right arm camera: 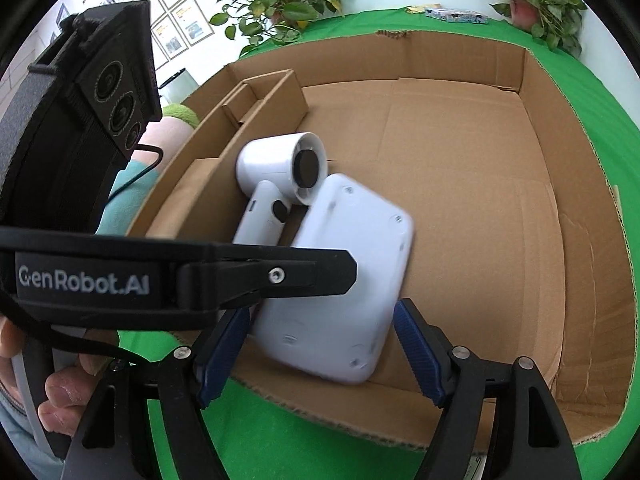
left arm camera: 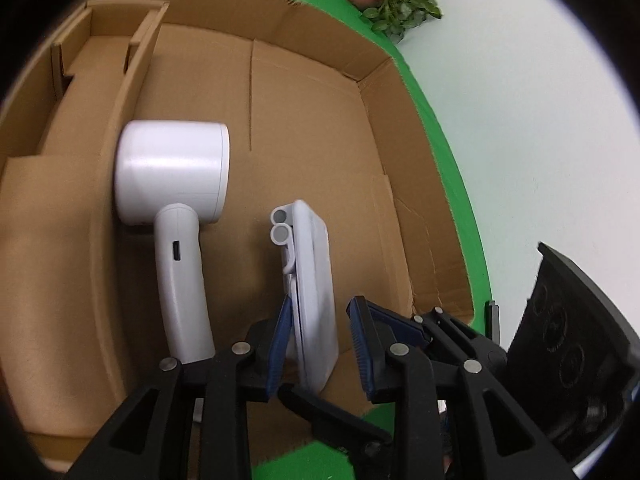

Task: Organize objects
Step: 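Lift the white case with the right gripper and carry it into the box, then set the case beside the hair dryer, open and withdraw the right gripper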

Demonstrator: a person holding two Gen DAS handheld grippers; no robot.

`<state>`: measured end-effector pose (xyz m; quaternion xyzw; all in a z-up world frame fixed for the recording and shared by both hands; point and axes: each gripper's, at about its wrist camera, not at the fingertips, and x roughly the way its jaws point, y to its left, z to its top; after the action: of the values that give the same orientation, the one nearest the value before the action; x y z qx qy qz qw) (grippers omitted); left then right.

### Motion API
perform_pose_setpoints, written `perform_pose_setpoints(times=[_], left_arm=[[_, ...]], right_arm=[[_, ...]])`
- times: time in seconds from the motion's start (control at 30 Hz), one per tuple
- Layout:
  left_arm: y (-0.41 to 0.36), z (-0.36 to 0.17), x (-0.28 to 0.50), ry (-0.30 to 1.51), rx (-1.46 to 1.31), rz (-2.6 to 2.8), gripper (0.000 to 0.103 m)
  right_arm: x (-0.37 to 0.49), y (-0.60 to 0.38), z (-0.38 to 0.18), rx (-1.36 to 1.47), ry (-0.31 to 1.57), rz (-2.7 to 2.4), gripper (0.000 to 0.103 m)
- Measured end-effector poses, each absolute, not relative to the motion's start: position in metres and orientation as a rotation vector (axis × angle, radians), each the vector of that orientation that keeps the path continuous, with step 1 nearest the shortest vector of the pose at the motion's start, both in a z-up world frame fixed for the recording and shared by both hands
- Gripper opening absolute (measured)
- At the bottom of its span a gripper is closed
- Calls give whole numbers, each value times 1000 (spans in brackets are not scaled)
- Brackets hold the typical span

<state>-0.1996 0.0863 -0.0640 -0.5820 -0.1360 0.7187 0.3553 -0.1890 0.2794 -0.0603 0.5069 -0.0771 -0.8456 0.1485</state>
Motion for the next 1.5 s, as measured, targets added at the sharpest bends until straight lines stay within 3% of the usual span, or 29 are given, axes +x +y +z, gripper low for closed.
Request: perform_pose_setpoints(times=[0.2,0.3,0.57,1.03,1.1,1.17,1.23,1.37,1.5], left_arm=[[51,-20,-177,-301,-1298,1951,28],[34,-9,-167,-294,-1253,1983,28],[4,-6,-168,-325,-1228,2057,30],[-10,-11,-149,-227,-1191,2148,31],[-10,-7,-142,-172,-1145,2229,39],[-11,-4,-134,-125,-1094,2335,57],[-13,0,-124,-79,-1033,2463,70],[-14,3,-99,26,-895,2647,78],[-12,2,-74,56,-819,2702,79]], right_arm=[[-191,301,-54,1459,-341,-2438,77],[-200,311,-61,1514,-422,-2440,70],[-214,286,-75,1563,-361,-2424,50],[-211,275,-72,1554,-312,-2449,48],[-202,272,-62,1515,-251,-2517,60],[-184,268,-45,1419,-172,-2641,90],[-157,264,-27,1264,-101,-2776,102],[-102,249,-9,1016,-47,-2906,102],[-60,237,-9,903,5,-2977,102]])
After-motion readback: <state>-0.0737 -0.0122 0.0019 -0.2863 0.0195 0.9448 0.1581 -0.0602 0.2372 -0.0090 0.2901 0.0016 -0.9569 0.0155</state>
